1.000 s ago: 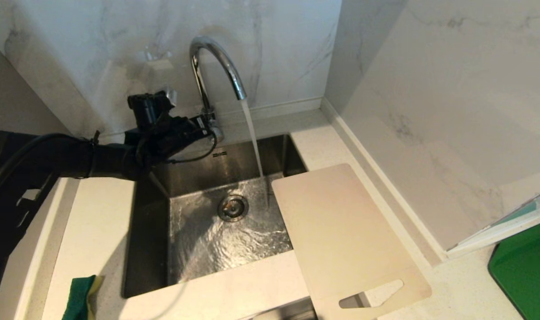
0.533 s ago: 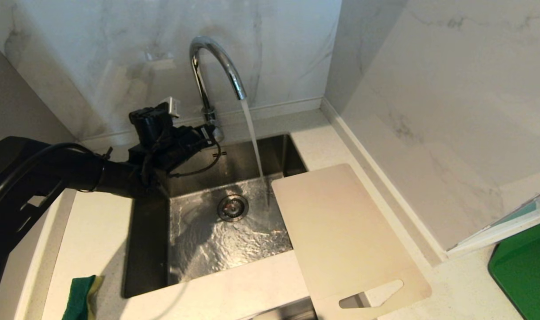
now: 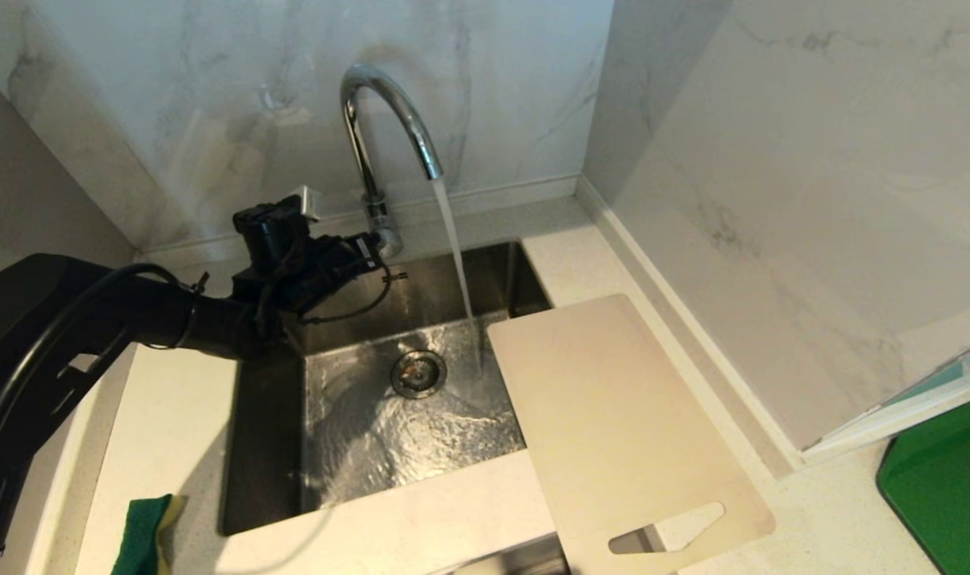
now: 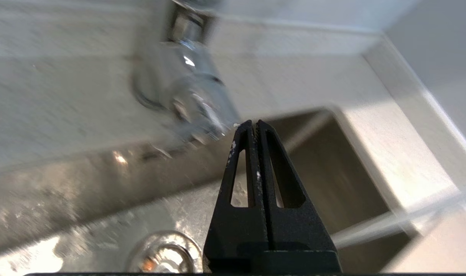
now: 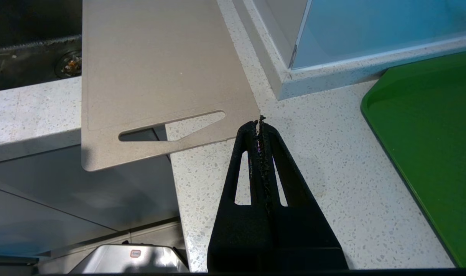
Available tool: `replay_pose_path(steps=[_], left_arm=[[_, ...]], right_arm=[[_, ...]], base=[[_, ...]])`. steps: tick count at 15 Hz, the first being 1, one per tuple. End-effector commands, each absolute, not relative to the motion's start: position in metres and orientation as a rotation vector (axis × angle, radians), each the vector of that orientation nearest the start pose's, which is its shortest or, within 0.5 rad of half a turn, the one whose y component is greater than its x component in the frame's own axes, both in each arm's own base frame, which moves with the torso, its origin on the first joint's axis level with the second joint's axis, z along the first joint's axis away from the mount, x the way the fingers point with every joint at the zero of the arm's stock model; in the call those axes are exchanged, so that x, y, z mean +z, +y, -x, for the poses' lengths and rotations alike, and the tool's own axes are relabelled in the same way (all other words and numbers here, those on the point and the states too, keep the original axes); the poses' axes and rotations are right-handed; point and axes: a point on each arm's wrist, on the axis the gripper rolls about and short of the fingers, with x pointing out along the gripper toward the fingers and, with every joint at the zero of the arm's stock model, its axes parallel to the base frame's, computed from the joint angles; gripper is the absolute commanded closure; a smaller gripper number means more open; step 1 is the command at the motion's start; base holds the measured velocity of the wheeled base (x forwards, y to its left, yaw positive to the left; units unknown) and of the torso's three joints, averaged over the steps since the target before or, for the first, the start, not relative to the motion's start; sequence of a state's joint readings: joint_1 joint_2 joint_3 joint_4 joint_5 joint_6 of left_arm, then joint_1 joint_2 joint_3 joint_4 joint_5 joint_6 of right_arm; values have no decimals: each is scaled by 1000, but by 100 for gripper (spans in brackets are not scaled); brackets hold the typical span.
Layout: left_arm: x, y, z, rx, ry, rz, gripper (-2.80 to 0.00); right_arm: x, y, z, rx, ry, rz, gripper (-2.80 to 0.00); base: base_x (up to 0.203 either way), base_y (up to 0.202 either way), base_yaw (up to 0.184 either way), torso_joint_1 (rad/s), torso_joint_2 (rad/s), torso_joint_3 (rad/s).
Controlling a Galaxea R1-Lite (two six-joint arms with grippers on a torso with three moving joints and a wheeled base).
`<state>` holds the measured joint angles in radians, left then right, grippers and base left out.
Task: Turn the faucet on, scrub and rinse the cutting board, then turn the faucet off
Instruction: Turn off the tap
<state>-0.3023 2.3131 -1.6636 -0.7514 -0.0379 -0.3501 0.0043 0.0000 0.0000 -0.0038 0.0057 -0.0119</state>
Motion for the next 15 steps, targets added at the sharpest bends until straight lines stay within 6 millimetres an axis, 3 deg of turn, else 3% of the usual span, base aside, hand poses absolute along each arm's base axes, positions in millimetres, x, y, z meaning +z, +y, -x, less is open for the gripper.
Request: replay_pose_path(steps=[1, 9, 15], left_arm=[[180, -139, -481, -332, -63, 362, 0], [161, -126, -507, -293, -78, 358, 0], [169, -98, -520, -241, -140, 368, 0]], right_arm=[[76, 0, 23, 11, -5, 12, 0], [76, 0, 23, 11, -5, 12, 0], [76, 0, 23, 11, -5, 12, 0]], base=[[0, 0, 0, 0, 0, 0], [0, 0, 0, 0, 0, 0], [0, 0, 0, 0, 0, 0]])
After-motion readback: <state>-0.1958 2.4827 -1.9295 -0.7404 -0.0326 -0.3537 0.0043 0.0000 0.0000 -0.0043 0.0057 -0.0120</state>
